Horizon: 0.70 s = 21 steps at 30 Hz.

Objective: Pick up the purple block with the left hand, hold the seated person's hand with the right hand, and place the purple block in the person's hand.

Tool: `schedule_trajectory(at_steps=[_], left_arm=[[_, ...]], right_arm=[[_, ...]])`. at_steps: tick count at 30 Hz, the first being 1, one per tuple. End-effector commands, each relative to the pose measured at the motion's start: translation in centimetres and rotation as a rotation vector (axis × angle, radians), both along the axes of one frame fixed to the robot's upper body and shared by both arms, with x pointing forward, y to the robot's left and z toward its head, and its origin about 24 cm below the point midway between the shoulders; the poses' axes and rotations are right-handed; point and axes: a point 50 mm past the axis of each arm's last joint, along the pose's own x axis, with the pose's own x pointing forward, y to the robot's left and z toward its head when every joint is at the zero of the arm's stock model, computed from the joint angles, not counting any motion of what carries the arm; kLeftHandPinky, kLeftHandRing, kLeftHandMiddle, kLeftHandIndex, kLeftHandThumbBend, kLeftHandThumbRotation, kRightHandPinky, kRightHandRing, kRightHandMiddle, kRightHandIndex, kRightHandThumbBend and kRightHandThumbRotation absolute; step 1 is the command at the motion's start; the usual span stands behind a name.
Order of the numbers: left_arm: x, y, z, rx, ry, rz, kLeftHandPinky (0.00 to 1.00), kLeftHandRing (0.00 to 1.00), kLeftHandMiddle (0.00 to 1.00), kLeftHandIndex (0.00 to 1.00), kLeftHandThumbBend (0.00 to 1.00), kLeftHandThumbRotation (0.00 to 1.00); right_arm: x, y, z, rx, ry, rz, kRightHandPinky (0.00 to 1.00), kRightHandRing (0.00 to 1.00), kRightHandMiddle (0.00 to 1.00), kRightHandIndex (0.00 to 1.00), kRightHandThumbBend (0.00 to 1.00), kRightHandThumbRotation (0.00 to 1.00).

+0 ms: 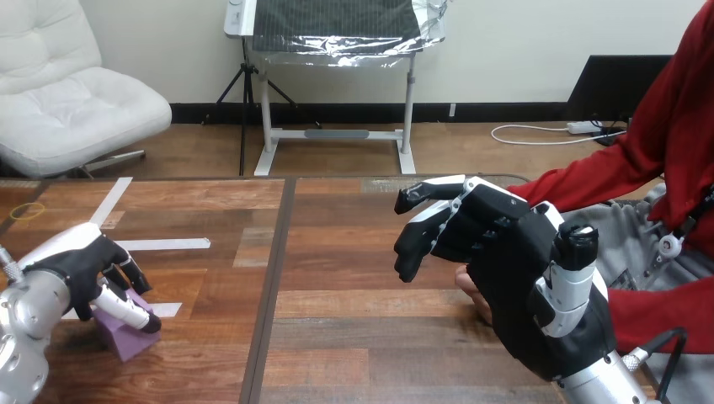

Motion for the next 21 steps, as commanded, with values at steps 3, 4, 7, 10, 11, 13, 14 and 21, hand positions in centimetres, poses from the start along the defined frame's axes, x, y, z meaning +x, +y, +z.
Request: schedule_trajectory(at_steps=[3,4,7,10,11,13,14,21], left_arm=[[1.55,-0.55,1.99,0.024,-0.086,-0.015,0.41,0.48,0.53,0.46,0.76,0.00],[1.54,-0.55,1.98,0.028,-0.086,-0.016,0.40,0.47,0.52,0.46,0.76,0.00],[1.52,-0.56,2.00,0.032,-0.088,-0.020,0.38,0.45,0.50,0.46,0.77,0.00],[1.49,-0.56,2.06,0.032,-0.089,-0.023,0.37,0.44,0.49,0.45,0.77,0.00],[1.49,-0.55,2.07,0.032,-0.088,-0.023,0.37,0.44,0.49,0.45,0.78,0.00],[1.49,-0.54,2.11,0.034,-0.086,-0.024,0.36,0.44,0.49,0.45,0.78,0.00],[1.49,-0.54,2.12,0.034,-0.086,-0.024,0.36,0.44,0.50,0.45,0.78,0.00],[1.49,-0.48,2.15,0.033,-0.092,-0.021,0.36,0.44,0.50,0.45,0.78,0.00]], right_arm=[[0.58,-0.06,1.40,0.014,-0.075,-0.011,0.37,0.45,0.52,0.62,0.93,1.00],[0.58,-0.07,1.40,0.014,-0.076,-0.011,0.37,0.45,0.52,0.62,0.93,1.00],[0.56,-0.09,1.39,0.014,-0.073,-0.010,0.37,0.45,0.52,0.62,0.93,1.00],[0.55,-0.10,1.38,0.012,-0.071,-0.009,0.37,0.45,0.52,0.62,0.93,1.00],[0.54,-0.11,1.39,0.010,-0.073,-0.010,0.37,0.45,0.52,0.62,0.93,1.00],[0.54,-0.11,1.40,0.009,-0.075,-0.010,0.37,0.45,0.52,0.62,0.93,1.00],[0.54,-0.11,1.40,0.009,-0.075,-0.010,0.37,0.45,0.52,0.62,0.93,1.00],[0.54,-0.09,1.40,0.012,-0.071,-0.008,0.37,0.45,0.52,0.62,0.93,1.00]])
